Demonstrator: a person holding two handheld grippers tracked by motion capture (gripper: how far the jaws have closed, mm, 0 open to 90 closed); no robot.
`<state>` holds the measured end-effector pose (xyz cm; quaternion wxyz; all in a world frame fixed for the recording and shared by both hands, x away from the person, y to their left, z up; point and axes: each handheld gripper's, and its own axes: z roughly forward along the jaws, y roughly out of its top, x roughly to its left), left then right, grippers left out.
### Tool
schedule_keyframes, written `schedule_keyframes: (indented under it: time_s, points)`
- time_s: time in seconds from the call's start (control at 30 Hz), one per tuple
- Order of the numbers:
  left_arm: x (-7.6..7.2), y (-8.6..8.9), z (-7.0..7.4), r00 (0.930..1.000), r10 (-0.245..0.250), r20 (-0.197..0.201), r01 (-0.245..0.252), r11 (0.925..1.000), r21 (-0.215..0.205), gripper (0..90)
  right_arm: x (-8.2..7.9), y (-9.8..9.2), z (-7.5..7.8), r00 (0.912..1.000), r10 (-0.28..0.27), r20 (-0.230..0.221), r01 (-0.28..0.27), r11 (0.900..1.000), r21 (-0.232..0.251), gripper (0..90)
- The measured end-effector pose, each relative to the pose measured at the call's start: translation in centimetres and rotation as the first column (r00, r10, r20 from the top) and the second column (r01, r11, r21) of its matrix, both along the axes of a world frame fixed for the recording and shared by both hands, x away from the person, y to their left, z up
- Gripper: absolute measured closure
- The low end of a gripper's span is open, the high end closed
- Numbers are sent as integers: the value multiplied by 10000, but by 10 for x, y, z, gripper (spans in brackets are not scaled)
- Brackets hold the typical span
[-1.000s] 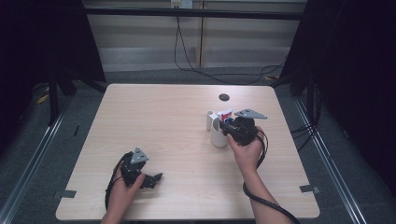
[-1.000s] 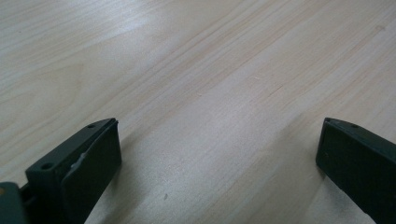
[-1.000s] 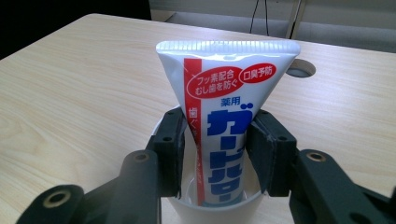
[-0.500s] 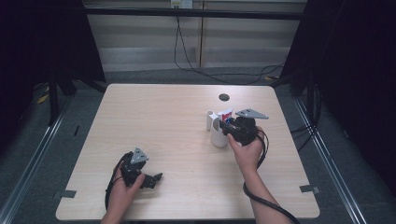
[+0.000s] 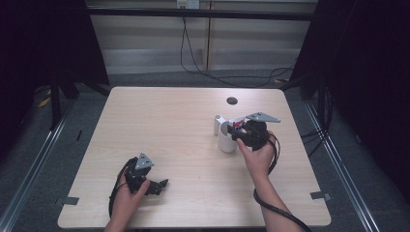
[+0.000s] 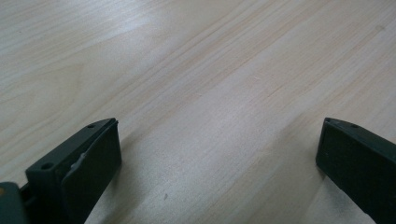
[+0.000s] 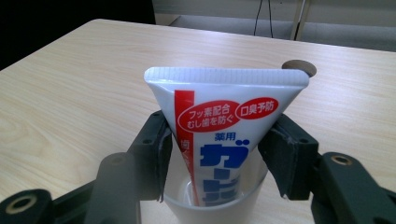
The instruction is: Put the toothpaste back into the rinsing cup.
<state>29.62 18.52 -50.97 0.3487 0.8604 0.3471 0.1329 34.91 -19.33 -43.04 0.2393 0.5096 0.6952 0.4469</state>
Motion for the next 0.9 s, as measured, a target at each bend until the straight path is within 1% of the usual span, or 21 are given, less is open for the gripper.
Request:
schedule_keyframes:
  time_s: [0.1, 0.17, 0.23, 0.4, 0.57, 0.67, 0.9]
  points:
    - [0, 0, 0, 10000, -1, -18, 1, 10000, 13, 0, 0, 0, 0, 10000, 43, 81, -42, 9999, -107, 419]
    - [0, 0, 0, 10000, 1, -18, 0, 10000, 13, 0, 0, 1, 0, 10000, 95, -6, -95, 9999, -122, 401]
    - [0, 0, 0, 10000, 0, -17, 0, 10000, 13, 0, 0, 1, 0, 9999, 166, 15, -165, 9997, -163, 387]
    - [0, 0, 0, 10000, 9, -8, -9, 10000, 10, 0, -1, 0, 1, 9997, 200, 159, -197, 9996, -207, 358]
    - [0, 0, 0, 10000, 9, -9, -9, 10000, 8, 0, -3, -2, 2, 9996, 250, 138, -248, 9996, -124, 323]
    - [0, 0, 0, 10000, -1, -17, 1, 10000, 13, 0, -3, -4, 1, 9995, 309, 26, -309, 9995, -80, 293]
    - [0, 0, 0, 10000, 2, -15, -2, 10000, 16, 0, -6, -6, 2, 9991, 436, -6, -436, 9990, -137, 245]
